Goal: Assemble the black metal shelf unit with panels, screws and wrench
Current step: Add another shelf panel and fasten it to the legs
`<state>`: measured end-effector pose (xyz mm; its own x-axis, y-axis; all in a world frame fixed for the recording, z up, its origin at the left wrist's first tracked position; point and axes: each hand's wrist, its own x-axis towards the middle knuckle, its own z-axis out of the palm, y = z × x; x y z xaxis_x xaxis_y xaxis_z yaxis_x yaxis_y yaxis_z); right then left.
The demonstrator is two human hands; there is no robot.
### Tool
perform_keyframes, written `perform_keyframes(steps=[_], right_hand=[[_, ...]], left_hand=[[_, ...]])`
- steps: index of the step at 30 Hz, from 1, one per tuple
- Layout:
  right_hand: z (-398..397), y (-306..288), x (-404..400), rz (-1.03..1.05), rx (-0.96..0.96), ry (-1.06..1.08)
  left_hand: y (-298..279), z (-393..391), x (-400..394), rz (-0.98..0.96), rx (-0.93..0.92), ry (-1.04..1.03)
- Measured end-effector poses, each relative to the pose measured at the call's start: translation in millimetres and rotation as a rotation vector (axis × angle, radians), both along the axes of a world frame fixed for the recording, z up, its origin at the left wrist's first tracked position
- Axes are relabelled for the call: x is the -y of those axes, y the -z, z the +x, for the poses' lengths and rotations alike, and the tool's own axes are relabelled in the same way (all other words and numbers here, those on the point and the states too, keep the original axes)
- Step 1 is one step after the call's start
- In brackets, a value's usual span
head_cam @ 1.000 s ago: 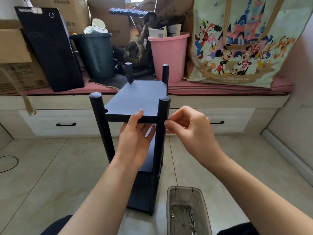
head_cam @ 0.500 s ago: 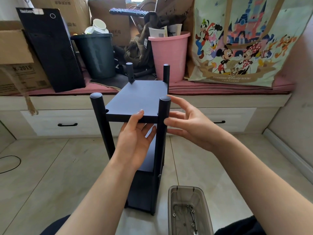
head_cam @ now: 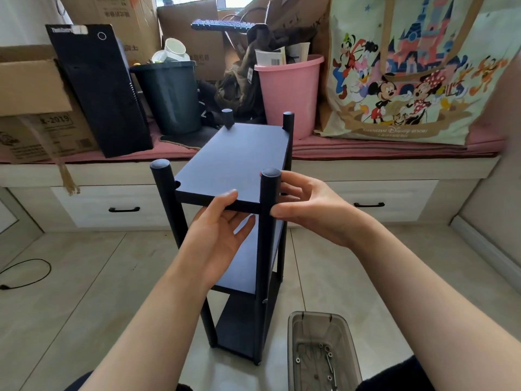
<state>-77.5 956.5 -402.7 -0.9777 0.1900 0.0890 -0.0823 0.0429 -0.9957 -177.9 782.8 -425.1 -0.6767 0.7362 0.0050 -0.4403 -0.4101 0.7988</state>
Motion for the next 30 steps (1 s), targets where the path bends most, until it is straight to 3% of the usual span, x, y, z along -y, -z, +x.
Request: perform_keyframes(steps=[9,13,16,18,20,24,26,30], right_hand=[[0.8,0.8,3.8,-0.007,-0.027,0.000],[-0.2,1.4,2.8,-0.011,-0.032,-0.005],[-1.6,1.7,3.7,-0.019,-0.040,-0.013],[-2.6,2.0,4.6,-0.024,-0.044,-0.019],[-3.2,2.0,5.5,-0.021,-0.046,-0.015],[-3.6,2.5,6.3,-0.024,-0.049,-0.002],[-2.9,2.1,6.6,-0.016,-0.050,-0.007],[-2.2,0.7,6.3,-0.004,-0.051,-0.009]], left_hand=[[-0.8,5.7,1.9,-0.013,0.024,-0.099],[-1.5,8.2,5.5,-0.075,-0.028,-0.277],[-3.0,12.8,11.1,-0.148,-0.093,-0.541],[-2.8,17.4,16.7,-0.281,-0.263,-0.757],[-3.7,23.9,22.9,-0.354,-0.590,-0.887],[-6.2,27.6,29.3,-0.433,-1.241,-0.950],[-3.6,26.4,28.6,-0.548,-1.308,-0.866],[2.1,25.5,30.9,-0.710,-1.191,-0.641]])
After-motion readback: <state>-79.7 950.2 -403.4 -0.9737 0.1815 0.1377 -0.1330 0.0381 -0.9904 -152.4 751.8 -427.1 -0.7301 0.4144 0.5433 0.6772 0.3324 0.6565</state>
